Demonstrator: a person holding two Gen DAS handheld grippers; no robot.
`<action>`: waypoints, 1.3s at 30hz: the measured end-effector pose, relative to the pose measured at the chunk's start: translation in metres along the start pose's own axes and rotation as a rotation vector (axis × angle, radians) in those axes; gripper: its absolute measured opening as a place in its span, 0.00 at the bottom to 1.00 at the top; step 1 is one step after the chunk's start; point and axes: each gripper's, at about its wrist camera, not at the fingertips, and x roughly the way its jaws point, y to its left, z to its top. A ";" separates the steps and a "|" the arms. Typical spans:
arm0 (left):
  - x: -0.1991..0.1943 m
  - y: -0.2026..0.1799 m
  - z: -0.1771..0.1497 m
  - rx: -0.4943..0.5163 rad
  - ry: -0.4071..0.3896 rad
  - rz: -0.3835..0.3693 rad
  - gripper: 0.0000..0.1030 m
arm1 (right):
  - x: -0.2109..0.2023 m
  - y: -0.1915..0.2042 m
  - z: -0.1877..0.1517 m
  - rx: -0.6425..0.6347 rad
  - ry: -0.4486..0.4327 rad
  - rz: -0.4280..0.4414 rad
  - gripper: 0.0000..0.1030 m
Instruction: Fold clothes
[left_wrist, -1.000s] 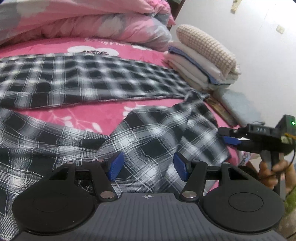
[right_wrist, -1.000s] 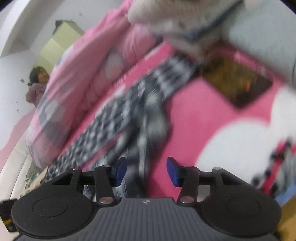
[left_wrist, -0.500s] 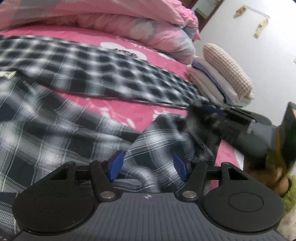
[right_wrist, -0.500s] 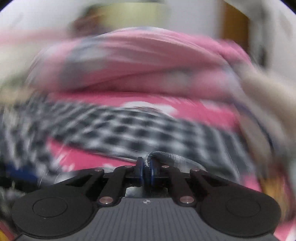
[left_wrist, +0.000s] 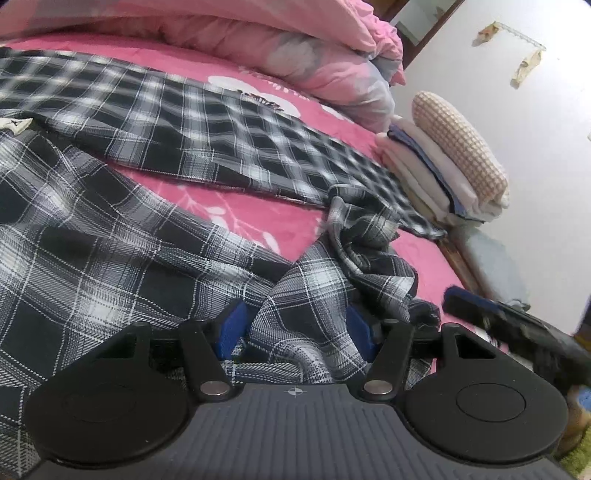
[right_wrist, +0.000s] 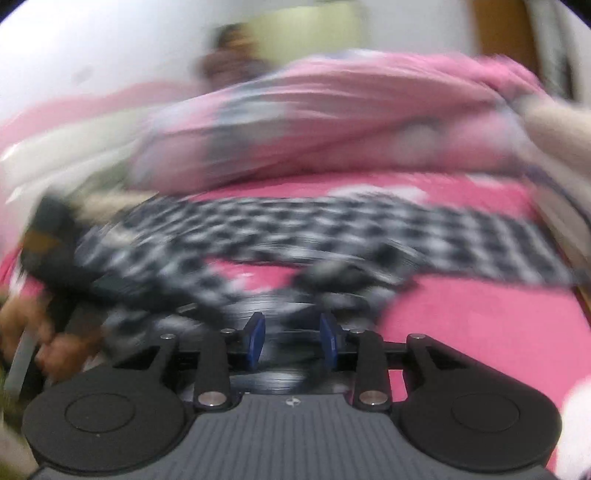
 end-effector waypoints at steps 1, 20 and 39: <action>0.000 -0.001 0.000 0.003 0.000 0.001 0.58 | 0.002 -0.011 0.001 0.066 -0.005 0.007 0.35; -0.003 -0.014 -0.001 0.072 -0.002 0.051 0.58 | 0.028 -0.045 0.007 0.364 -0.101 0.056 0.05; 0.013 -0.053 0.010 0.181 0.024 0.098 0.58 | -0.136 -0.137 -0.082 0.565 -0.281 -0.398 0.04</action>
